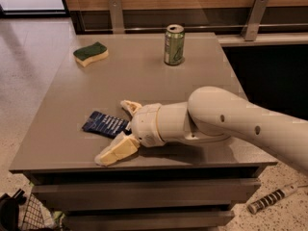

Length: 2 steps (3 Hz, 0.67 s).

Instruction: Move rxbar blueberry near sponge

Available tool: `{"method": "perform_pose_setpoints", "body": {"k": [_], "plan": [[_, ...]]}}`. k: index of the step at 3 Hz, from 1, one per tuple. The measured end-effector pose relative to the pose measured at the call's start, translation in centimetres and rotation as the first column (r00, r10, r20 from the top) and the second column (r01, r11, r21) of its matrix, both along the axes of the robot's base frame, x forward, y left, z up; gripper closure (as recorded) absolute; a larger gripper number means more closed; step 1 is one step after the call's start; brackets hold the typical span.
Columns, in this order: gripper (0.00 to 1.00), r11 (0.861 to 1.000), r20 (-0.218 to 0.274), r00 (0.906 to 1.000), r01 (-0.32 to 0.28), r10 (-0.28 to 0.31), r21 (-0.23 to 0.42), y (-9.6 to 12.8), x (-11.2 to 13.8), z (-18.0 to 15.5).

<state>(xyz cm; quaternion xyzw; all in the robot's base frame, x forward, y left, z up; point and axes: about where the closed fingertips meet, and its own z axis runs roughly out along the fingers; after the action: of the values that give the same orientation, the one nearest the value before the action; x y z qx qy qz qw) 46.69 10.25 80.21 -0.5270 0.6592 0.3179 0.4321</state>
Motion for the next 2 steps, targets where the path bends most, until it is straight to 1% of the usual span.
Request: {"method": "perform_pose_setpoints", "body": {"k": [1, 2], "plan": [[0.73, 1.0, 0.0, 1.0, 0.0, 0.0, 0.0, 0.01, -0.01, 0.57], [1.0, 1.0, 0.0, 1.0, 0.0, 0.0, 0.0, 0.02, -0.01, 0.9]]}}
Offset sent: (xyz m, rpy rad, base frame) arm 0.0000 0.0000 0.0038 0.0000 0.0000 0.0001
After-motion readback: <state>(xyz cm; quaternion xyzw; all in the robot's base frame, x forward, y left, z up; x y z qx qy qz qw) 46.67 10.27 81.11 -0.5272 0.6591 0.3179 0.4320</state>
